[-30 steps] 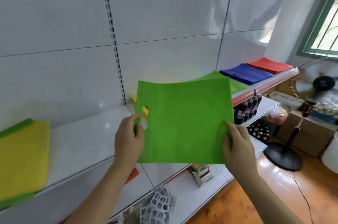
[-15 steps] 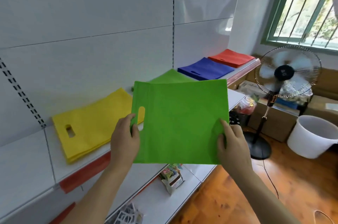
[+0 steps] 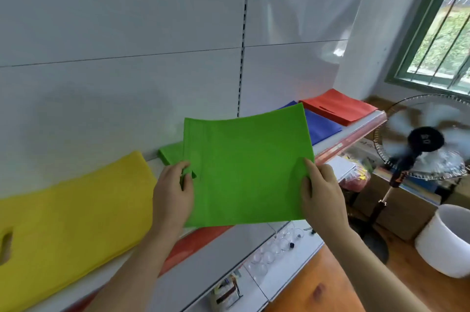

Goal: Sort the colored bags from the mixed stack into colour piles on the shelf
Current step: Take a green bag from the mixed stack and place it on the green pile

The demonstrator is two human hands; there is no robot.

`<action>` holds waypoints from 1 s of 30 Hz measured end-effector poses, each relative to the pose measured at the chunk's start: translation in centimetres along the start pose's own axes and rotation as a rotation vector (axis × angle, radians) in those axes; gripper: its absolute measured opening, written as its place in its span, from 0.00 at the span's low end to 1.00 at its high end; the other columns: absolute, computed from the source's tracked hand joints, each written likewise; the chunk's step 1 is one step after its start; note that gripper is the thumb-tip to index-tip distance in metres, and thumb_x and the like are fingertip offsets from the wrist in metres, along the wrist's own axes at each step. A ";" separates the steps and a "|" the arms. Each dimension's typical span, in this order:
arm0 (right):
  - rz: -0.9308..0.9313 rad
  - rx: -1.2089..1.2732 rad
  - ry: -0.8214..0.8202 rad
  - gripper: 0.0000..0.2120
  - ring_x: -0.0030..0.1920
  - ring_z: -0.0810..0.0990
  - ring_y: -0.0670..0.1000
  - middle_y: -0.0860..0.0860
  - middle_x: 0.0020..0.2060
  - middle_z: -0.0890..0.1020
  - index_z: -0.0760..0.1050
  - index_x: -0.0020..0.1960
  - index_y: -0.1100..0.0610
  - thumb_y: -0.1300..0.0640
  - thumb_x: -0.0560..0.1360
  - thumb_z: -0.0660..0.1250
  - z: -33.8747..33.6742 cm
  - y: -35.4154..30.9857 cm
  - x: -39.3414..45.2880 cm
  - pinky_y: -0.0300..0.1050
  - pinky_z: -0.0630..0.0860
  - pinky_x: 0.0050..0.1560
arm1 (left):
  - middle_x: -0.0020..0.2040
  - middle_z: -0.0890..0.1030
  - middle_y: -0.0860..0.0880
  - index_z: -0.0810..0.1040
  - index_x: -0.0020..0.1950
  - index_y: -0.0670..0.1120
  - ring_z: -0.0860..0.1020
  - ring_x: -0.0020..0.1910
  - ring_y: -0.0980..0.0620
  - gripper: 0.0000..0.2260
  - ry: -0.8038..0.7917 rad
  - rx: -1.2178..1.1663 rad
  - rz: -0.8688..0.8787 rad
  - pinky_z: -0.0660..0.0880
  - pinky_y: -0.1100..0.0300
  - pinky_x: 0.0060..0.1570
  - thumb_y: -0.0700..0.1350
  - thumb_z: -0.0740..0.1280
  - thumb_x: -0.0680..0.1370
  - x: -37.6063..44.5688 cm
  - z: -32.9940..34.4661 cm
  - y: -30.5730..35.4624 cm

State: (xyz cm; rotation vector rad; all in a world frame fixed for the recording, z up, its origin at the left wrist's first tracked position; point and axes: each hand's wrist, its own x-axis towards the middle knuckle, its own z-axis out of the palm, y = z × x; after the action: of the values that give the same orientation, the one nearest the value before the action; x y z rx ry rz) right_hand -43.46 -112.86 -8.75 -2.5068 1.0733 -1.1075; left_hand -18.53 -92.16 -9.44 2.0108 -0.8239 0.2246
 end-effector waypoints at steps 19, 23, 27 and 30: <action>-0.294 0.127 -0.542 0.22 0.61 0.76 0.57 0.54 0.64 0.76 0.72 0.76 0.62 0.58 0.84 0.62 15.0 4.7 16.6 0.57 0.80 0.54 | 0.66 0.79 0.42 0.75 0.73 0.39 0.76 0.65 0.42 0.20 -0.011 0.669 -0.412 0.74 0.49 0.67 0.47 0.64 0.84 2.7 6.2 -0.3; -0.302 0.076 -0.617 0.25 0.68 0.71 0.57 0.52 0.69 0.73 0.70 0.77 0.58 0.49 0.83 0.63 15.7 4.8 17.0 0.57 0.78 0.63 | 0.65 0.79 0.44 0.76 0.72 0.40 0.76 0.64 0.44 0.22 -0.030 0.758 -0.413 0.74 0.50 0.67 0.53 0.62 0.84 2.4 6.5 0.1; -0.287 -0.007 -0.673 0.25 0.70 0.69 0.58 0.53 0.71 0.71 0.72 0.74 0.58 0.45 0.83 0.61 15.6 4.7 17.0 0.56 0.76 0.65 | 0.65 0.80 0.47 0.76 0.72 0.43 0.76 0.63 0.46 0.24 -0.082 0.835 -0.420 0.74 0.50 0.66 0.57 0.59 0.84 2.4 6.8 0.3; -0.360 -0.110 -0.689 0.26 0.75 0.66 0.60 0.54 0.75 0.70 0.72 0.75 0.58 0.42 0.84 0.58 15.6 4.6 17.2 0.55 0.71 0.72 | 0.63 0.81 0.48 0.77 0.71 0.44 0.76 0.62 0.46 0.24 -0.096 0.873 -0.428 0.76 0.51 0.63 0.59 0.57 0.84 2.5 6.8 0.4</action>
State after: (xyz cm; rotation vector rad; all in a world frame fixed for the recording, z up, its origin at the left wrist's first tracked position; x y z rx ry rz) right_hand -27.07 -129.62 -12.07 -2.8869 0.5121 -0.1747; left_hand -17.98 -99.01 -11.83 2.9771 -0.3328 0.2667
